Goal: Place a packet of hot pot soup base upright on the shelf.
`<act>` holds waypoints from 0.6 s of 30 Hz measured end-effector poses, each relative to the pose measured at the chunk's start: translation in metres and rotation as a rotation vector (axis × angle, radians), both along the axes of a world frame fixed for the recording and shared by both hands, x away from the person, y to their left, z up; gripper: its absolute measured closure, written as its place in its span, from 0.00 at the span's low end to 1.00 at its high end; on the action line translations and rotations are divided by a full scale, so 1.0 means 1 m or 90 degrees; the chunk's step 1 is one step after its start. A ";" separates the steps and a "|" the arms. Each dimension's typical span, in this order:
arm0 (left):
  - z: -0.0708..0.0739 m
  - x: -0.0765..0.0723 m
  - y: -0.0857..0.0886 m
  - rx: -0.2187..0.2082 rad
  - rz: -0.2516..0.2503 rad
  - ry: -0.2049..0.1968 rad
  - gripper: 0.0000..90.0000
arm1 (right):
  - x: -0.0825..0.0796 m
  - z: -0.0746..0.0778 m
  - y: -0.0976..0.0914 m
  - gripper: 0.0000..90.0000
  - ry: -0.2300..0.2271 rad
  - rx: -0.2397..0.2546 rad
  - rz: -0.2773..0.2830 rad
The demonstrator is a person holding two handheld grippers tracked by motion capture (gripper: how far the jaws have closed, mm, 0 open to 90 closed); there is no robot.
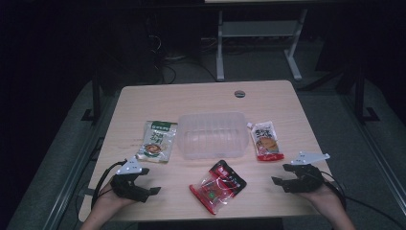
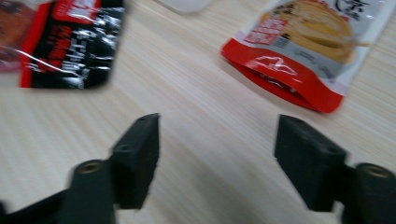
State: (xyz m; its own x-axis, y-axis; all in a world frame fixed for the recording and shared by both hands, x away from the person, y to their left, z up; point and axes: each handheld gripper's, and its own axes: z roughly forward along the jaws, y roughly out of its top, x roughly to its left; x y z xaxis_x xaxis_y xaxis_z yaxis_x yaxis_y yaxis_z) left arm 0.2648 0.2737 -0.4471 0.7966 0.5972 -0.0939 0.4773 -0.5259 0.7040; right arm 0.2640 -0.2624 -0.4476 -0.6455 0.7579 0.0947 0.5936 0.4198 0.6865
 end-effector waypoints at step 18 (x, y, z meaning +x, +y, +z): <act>0.000 -0.002 -0.008 0.002 -0.018 -0.004 0.16 | -0.010 0.010 0.047 1.00 0.017 0.020 0.165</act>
